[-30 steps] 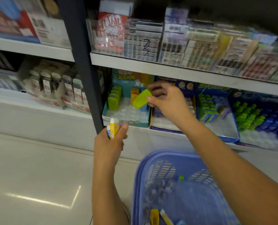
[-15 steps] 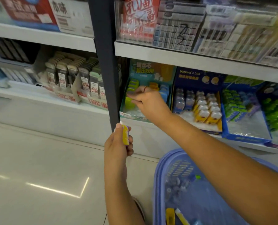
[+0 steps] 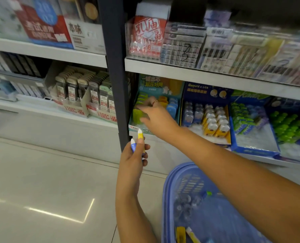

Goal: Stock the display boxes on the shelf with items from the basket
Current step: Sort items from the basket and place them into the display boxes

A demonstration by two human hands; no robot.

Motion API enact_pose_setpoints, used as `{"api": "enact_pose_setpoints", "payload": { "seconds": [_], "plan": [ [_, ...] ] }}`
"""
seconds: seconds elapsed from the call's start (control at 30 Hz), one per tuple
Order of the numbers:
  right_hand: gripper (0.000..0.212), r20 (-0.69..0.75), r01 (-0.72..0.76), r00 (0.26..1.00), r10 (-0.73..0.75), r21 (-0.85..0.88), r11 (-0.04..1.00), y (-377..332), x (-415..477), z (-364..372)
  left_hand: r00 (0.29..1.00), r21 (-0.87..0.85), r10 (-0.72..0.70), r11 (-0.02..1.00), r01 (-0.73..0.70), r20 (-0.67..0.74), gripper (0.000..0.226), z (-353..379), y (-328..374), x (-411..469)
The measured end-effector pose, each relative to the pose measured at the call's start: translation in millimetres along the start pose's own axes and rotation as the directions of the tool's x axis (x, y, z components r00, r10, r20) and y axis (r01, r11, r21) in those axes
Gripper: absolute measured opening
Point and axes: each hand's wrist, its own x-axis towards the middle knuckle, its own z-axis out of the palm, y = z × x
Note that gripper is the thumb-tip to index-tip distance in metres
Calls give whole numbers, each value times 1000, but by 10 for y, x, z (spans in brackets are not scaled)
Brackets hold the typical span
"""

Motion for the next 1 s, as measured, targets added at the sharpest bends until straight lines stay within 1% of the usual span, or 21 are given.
{"api": "enact_pose_setpoints", "payload": {
  "seconds": [0.03, 0.07, 0.1, 0.13, 0.17, 0.2, 0.27, 0.3, 0.33, 0.43, 0.5, 0.57, 0.63, 0.67, 0.7, 0.73, 0.77, 0.83, 0.87, 0.93, 1.0],
  "plan": [
    [42, -42, 2, 999, 0, 26, 1000, 14, -129, -16, 999, 25, 40, 999, -40, 0, 23, 40, -1, -20],
    [40, -93, -14, 995, 24, 112, 994, 40, -257, -15, 997, 51, 82, 995, -82, 6, 23, 84, 5, -37],
    [34, -125, -47, 989, 80, 252, 967, 72, -400, -25, 992, 78, 126, 989, -127, 18, 22, 131, 13, -50],
    [27, -124, -90, 980, 158, 429, 899, 123, -535, -37, 985, 105, 168, 980, -171, 35, 20, 176, 25, -60],
    [24, -76, -145, 969, 235, 595, 790, 178, -670, -66, 977, 129, 206, 969, -211, 56, 17, 221, 44, -71],
    [25, -18, -188, 957, 288, 718, 670, 228, -804, -110, 969, 146, 235, 959, -244, 77, 14, 261, 62, -84],
    [26, 67, -228, 943, 325, 842, 489, 305, -1050, -208, 955, 165, 271, 943, -288, 119, 10, 343, 90, -112],
    [26, 75, -219, 945, 318, 867, 448, 325, -1154, -245, 949, 181, 279, 936, -303, 143, 12, 387, 98, -126],
    [25, 65, -202, 949, 309, 878, 435, 334, -1235, -274, 944, 203, 280, 928, -313, 174, 14, 437, 99, -141],
    [18, -27, -131, 950, 311, 871, 474, 370, -1400, -313, 930, 262, 260, 908, -327, 261, 17, 607, 92, -200],
    [17, -82, -107, 927, 367, 878, 466, 433, -1480, -324, 920, 277, 228, 906, -321, 320, 14, 717, 95, -251],
    [24, -92, -90, 891, 445, 924, 371, 542, -1549, -351, 919, 290, 191, 909, -298, 346, 13, 827, 92, -296],
    [23, -83, -62, 857, 508, 963, 262, 686, -1616, -425, 943, 323, 158, 912, -253, 293, 18, 943, 68, -322],
    [21, -92, -48, 835, 543, 970, 238, 784, -1650, -475, 958, 326, 129, 921, -211, 256, 25, 1000, 55, -333],
    [19, -111, -42, 806, 582, 969, 243, 900, -1691, -527, 968, 302, 90, 940, -160, 232, 31, 1055, 47, -345],
    [19, -135, -54, 771, 622, 960, 275, 1032, -1742, -585, 972, 244, 46, 964, -104, 229, 35, 1112, 44, -361],
    [21, -172, -90, 729, 662, 935, 343, 1177, -1805, -647, 969, 171, 5, 984, -49, 246, 38, 1166, 46, -384],
    [25, -306, -196, 648, 697, 818, 541, 1488, -1946, -803, 953, 71, -54, 997, 35, 297, 42, 1274, 47, -434],
    [24, -380, -234, 617, 689, 747, 622, 1627, -2013, -895, 944, 50, -73, 997, 60, 321, 43, 1331, 41, -455],
    [20, -480, -301, 568, 668, 635, 712, 1847, -2110, -1096, 928, 51, -112, 994, 101, 356, 45, 1439, 2, -485],
    [13, -561, -344, 568, 602, 503, 793, 1999, -2130, -1293, 917, 78, -148, 989, 129, 371, 46, 1531, -49, -504]
  ]
}}
